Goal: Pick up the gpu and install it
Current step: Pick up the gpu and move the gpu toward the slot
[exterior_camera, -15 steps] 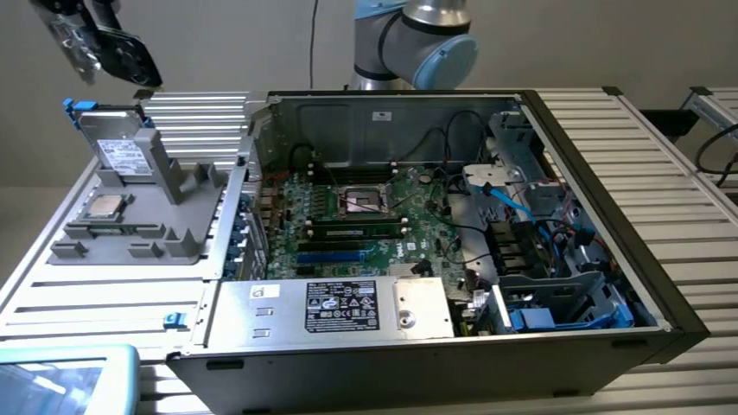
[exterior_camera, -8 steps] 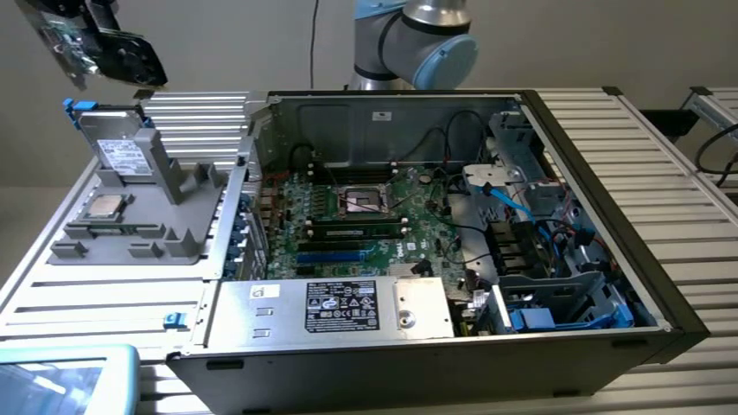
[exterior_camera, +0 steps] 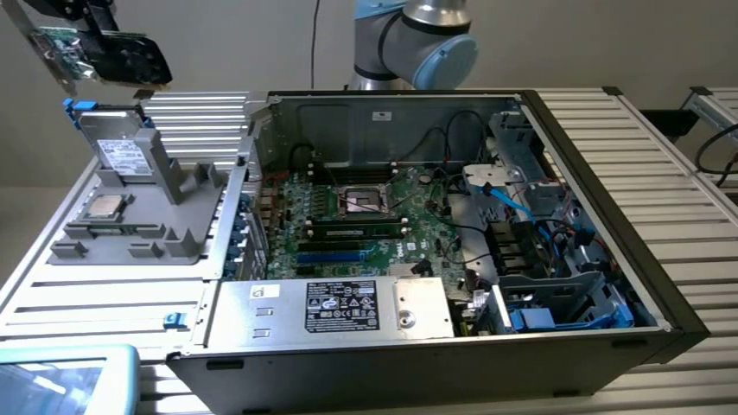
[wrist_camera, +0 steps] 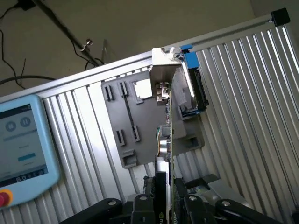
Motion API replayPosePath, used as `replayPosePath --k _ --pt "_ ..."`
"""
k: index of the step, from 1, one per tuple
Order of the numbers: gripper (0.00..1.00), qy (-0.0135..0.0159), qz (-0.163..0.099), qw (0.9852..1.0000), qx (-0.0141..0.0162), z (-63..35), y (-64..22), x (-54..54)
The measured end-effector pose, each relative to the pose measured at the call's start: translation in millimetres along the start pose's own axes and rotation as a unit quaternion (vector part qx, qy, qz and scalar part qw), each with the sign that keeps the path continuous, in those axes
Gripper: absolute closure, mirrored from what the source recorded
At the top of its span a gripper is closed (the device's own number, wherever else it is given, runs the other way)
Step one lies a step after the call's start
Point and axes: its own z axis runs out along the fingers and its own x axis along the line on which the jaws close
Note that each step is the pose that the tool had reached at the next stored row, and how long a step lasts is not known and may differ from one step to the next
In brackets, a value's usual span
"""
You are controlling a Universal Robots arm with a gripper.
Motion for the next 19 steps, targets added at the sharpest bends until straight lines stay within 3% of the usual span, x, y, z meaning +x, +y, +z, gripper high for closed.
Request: replayPosePath --k 5,10,17,19 --pt "0.72 0.0025 -0.046 0.999 -0.0008 0.1 0.0 0.0" --pt "0.72 0.0048 -0.087 0.9962 -0.0016 0.0 0.0 0.0" --pt "0.72 0.0049 -0.09 0.996 -0.0016 0.1 0.0 0.0" --pt "0.72 0.0055 -0.1 0.995 -0.0018 0.1 0.0 0.1"
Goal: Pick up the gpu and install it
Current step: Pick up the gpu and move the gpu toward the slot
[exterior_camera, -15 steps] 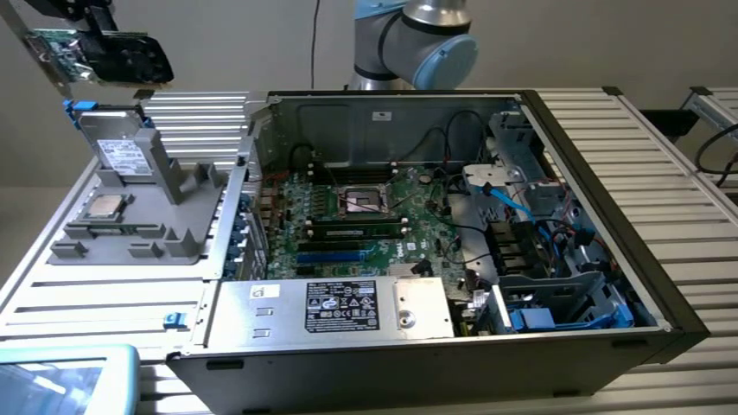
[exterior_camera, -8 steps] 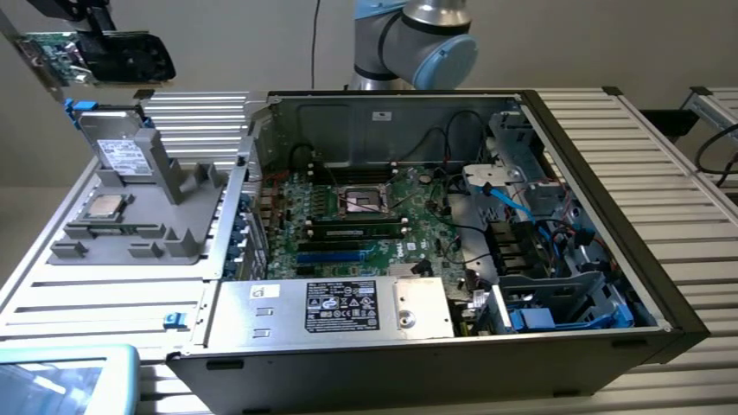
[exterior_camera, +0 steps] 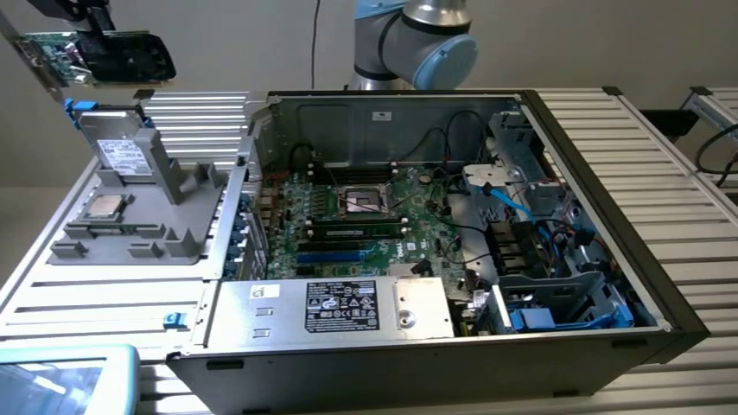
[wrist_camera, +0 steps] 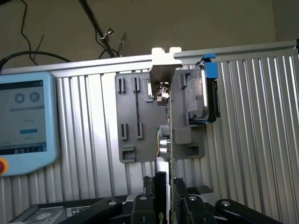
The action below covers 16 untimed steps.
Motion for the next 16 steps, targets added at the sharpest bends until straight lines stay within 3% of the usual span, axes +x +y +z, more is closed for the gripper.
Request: replayPosePath --k 6,16 --pt "0.72 0.0004 -0.006 1.0 -0.0002 -0.3 -3.4 -0.5" --pt "0.72 -0.0011 -0.007 1.0 -0.0003 -2.7 -48.5 -5.2"
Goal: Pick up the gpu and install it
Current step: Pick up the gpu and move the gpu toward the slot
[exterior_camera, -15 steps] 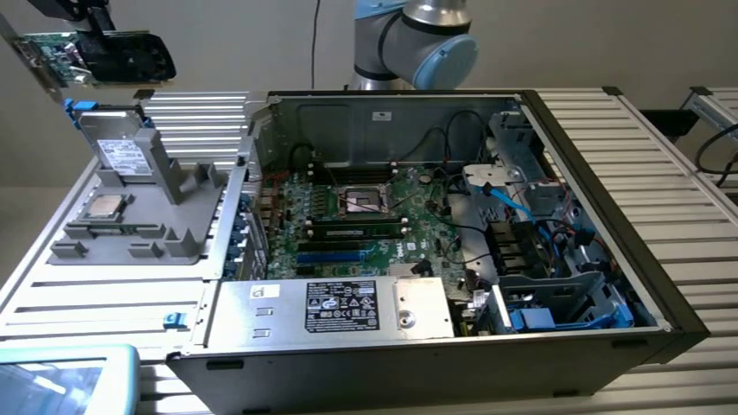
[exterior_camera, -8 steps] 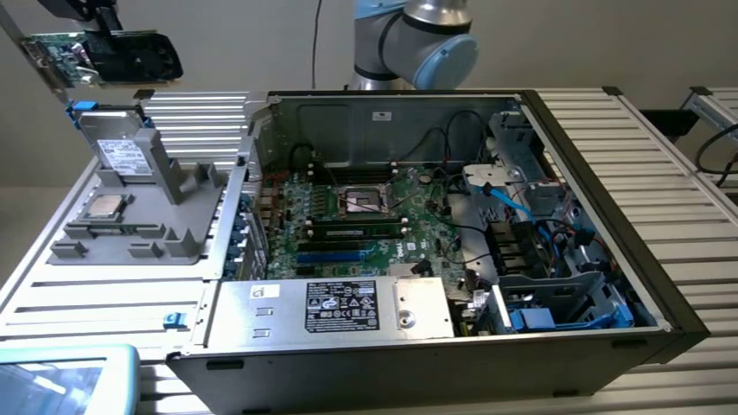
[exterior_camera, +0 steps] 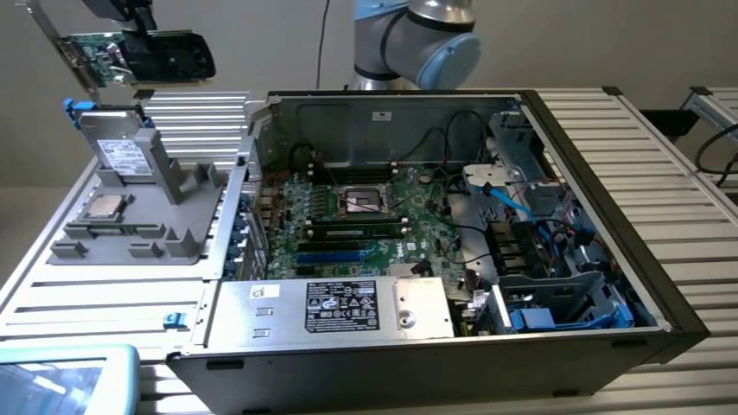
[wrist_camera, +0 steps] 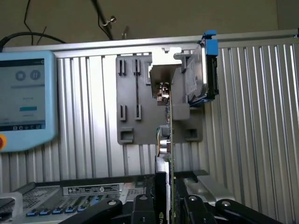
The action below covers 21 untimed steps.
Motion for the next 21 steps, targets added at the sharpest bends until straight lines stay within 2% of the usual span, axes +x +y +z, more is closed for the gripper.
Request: replayPosePath --k 6,21 --pt "0.72 -0.0017 -0.001 1.0 -0.0002 -1.5 -27.1 -2.5" --pt "0.72 -0.002 -0.002 1.0 -0.0002 -5.1 -94.7 -8.7"
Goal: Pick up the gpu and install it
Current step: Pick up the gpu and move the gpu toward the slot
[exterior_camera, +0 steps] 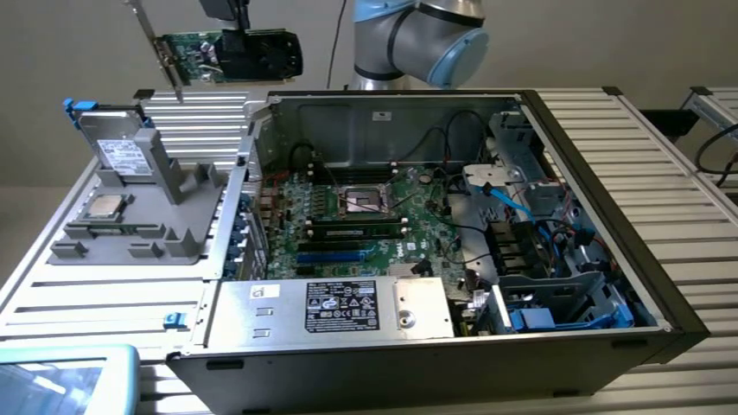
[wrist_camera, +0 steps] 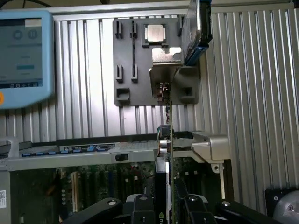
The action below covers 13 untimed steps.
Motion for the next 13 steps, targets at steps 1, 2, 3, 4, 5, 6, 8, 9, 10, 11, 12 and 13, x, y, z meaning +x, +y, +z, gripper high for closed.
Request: replayPosePath --k 1,2,3,4,5,6,8,9,10,11,12,13 --pt "0.72 0.0 0.0 1.0 0.0 -0.2 -4.5 -0.4" --pt "0.72 0.0 0.0 1.0 0.0 -0.5 -9.3 -0.8" --pt "0.72 0.0 -0.001 1.0 0.0 -0.8 -13.7 -1.2" --pt "0.72 0.0 -0.001 1.0 0.0 -1.0 -18.3 -1.6" --pt "0.72 0.0 -0.001 1.0 0.0 -1.2 -22.8 -2.0" --pt "0.72 0.0 -0.001 1.0 0.0 -1.5 -27.4 -2.4" --pt "0.72 0.0001 -0.001 1.0 -0.0001 -2.0 -36.5 -3.2" --pt "0.72 0.0001 -0.002 1.0 -0.0001 -2.2 -41.0 -3.6" --pt "0.72 0.0001 -0.002 1.0 -0.0001 -2.5 -45.4 -4.0" --pt "0.72 0.0001 -0.002 1.0 -0.0001 -2.7 -49.9 -4.4" --pt "0.72 0.0001 -0.002 1.0 -0.0001 -2.9 -54.4 -4.7" --pt "0.72 0.0001 -0.002 1.0 -0.0001 -3.2 -59.0 -5.2"
